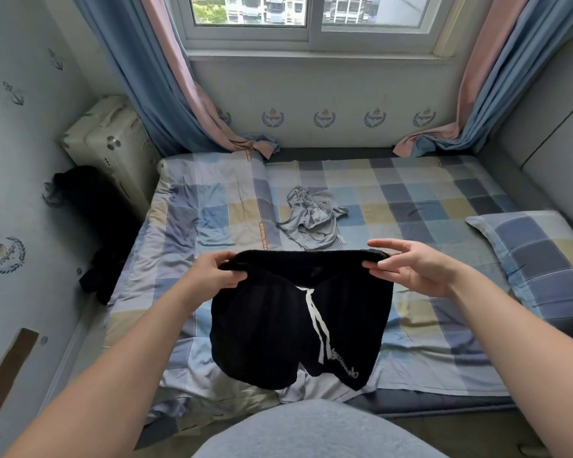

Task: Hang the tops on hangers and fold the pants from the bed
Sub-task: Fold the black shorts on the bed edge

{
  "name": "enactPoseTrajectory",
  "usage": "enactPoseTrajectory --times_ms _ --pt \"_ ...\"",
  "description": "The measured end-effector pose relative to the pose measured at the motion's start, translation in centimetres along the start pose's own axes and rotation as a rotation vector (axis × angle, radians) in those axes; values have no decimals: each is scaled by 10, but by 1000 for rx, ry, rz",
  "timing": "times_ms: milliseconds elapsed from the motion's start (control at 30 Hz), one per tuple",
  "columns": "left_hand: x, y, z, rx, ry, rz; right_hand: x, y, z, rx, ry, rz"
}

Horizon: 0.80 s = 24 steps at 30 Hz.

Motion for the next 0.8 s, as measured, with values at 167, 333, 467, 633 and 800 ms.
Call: enactPoseTrajectory --times_ms 167,333,467,633,800 --pt "-21 -2 -10 -178 161 138 17 -6 3 -129 -398 -164" --pt "-47 -9 -18 -314 341 238 44 -17 12 -314 -1028 -426" --pt "-59 -14 -11 -273 186 209 57 -25 17 -386 -1096 -543" --pt "-65 -14 -6 -281 45 143 61 -28 14 -390 -944 -505" --pt "-37 -6 3 -359 -185 -215 54 -23 15 -464 -916 -440"
Point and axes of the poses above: each hand's wrist, its own y-axis towards the middle knuckle, its own z-axis out of the palm, x = y × z, the point moved 9 cm from there along y, towards the middle knuckle, and after that the axes turned 1 degree about y, right-handed, at the moved point
